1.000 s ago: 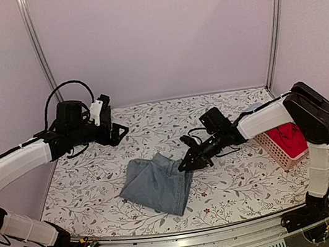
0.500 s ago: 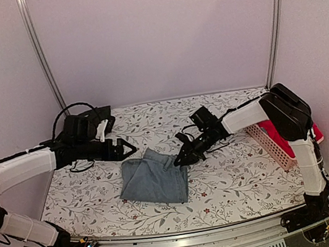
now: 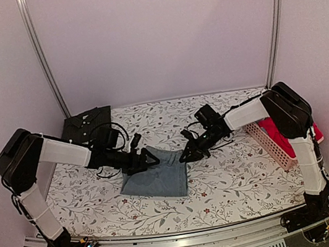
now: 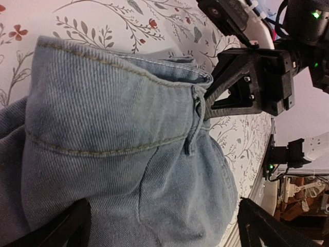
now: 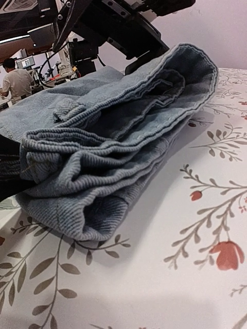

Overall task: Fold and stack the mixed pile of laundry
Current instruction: Adjust the square-folded skirt at the center of the board.

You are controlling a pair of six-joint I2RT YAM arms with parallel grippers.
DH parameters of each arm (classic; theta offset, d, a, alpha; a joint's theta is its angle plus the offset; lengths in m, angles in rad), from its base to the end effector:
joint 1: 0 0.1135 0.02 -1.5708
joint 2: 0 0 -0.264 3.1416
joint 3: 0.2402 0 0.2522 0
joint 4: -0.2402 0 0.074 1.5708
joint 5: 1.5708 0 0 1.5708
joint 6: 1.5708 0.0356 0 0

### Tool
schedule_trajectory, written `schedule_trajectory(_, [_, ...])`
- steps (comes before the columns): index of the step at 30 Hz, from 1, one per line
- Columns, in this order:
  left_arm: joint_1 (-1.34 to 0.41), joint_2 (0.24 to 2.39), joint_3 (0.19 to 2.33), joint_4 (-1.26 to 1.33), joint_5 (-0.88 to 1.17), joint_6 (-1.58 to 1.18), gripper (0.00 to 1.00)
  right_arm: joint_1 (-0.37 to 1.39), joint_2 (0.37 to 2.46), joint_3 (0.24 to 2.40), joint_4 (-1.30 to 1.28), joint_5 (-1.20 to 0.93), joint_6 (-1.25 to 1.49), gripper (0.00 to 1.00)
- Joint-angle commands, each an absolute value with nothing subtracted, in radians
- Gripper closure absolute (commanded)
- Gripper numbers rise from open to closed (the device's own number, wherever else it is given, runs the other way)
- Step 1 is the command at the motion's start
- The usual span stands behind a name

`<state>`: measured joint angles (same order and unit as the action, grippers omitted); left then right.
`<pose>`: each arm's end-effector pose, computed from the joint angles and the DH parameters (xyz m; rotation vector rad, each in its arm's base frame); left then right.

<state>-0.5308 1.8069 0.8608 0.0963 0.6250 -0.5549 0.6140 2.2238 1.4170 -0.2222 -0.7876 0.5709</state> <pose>0.2840 -0.1909 0.1293 0.2825 2.5778 -1.2134 0.3486 0.2766 0.1029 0.3824 -2.7852 -1.3957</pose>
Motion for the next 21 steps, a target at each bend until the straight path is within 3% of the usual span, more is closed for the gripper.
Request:
schedule_trajectory(1, [-0.456, 1.771, 0.838, -0.044, 0.502, -0.509, 0.0, 0.586, 2.226, 1.408, -0.27, -0.735, 0.529, 0.98])
schedule_trajectory(3, [-0.446, 1.683, 0.852, -0.099, 0.482, -0.486, 0.0, 0.588, 2.206, 1.429, -0.27, -0.754, 0.528, 0.9])
schedule_trajectory(7, [-0.377, 1.499, 0.825, -0.224, 0.361, -0.509, 0.0, 0.588, 2.131, 1.451, -0.297, -0.739, 0.526, 0.58])
schedule_trajectory(9, [-0.308, 1.439, 0.787, -0.279, 0.38, -0.518, 0.0, 0.588, 2.098, 1.449, -0.333, -0.721, 0.521, 0.51])
schedule_trajectory(13, [-0.228, 1.442, 0.7, -0.298, 0.525, -0.496, 0.0, 0.604, 1.999, 1.382, -0.36, -0.683, 0.531, 0.49])
schedule_trajectory(21, [-0.296, 1.535, 0.623, -0.185, 0.67, -0.552, 0.0, 0.705, 1.992, 1.33, -0.293, -0.784, 0.565, 0.55])
